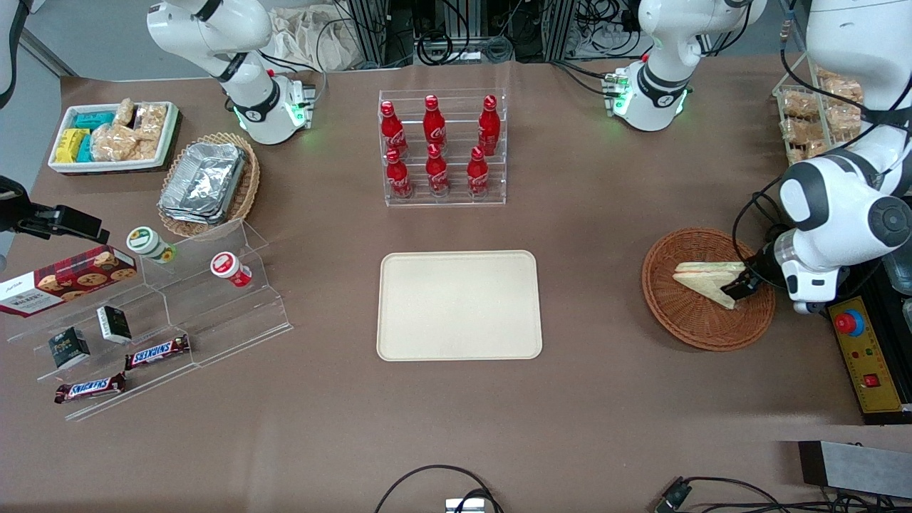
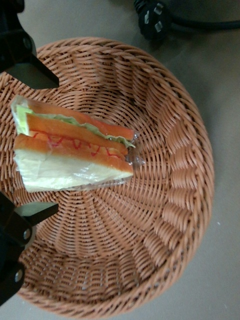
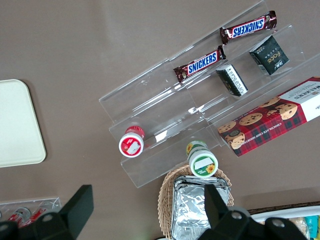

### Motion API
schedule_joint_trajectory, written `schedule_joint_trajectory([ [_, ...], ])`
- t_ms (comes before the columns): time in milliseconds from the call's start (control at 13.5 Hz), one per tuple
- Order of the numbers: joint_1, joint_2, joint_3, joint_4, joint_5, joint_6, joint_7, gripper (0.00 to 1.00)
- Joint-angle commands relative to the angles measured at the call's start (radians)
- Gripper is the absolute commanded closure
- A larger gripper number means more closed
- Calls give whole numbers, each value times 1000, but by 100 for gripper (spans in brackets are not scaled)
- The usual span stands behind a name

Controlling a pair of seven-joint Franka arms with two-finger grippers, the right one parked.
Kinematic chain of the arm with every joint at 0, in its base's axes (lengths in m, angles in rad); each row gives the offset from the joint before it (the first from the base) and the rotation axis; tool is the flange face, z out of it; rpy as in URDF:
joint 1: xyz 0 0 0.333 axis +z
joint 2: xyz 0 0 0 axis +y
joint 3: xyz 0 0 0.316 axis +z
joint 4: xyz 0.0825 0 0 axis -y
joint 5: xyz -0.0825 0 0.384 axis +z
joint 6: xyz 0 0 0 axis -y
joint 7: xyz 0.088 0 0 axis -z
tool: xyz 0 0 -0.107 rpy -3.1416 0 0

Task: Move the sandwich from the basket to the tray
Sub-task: 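Lower the left gripper and close it on the triangular sandwich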

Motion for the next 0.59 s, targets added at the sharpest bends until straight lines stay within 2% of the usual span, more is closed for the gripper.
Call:
schedule_joint_trajectory([
  [0,-8,2,0,-19,-11,23,-25,0],
  [296,-38,66,-6,-1,-11,58,-103,0],
  [370,-49,88,-6,24,-10,60,-136,6],
  [444,-61,100,-8,39,-8,58,-185,43],
  [519,-69,97,-8,42,-4,54,-221,92],
])
